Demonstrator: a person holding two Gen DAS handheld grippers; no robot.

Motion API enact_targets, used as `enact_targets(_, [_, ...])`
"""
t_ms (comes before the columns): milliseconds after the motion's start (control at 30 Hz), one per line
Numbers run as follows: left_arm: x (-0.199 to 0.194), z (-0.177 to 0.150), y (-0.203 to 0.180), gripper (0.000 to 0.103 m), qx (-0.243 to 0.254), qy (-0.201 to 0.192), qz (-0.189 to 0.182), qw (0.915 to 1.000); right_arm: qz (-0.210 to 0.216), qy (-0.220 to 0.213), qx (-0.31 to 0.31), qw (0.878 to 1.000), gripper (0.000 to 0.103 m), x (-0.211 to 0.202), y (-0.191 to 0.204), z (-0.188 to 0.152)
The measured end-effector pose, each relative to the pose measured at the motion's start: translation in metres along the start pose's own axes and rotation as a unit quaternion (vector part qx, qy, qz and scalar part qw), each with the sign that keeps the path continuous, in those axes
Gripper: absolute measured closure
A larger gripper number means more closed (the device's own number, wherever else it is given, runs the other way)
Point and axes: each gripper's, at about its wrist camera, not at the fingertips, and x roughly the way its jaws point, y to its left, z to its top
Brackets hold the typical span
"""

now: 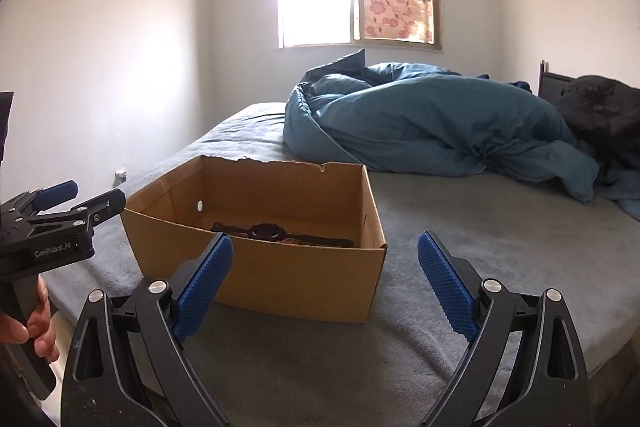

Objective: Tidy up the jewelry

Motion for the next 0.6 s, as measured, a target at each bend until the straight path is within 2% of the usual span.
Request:
enact_targets(333, [-0.004, 0.000, 0.000, 0.006, -0.002, -0.020, 0.011, 0.9997, -0.003, -0.010, 0.019, 1.000, 0.013, -0.001, -0.010, 0.006])
enact_targets(600, [-0.004, -0.003, -0.003, 0.006, 0.005, -0.018, 0.011, 0.9998, -0.004, -0.008, 0.030, 1.000, 0.012, 0.000, -0.014, 0.005])
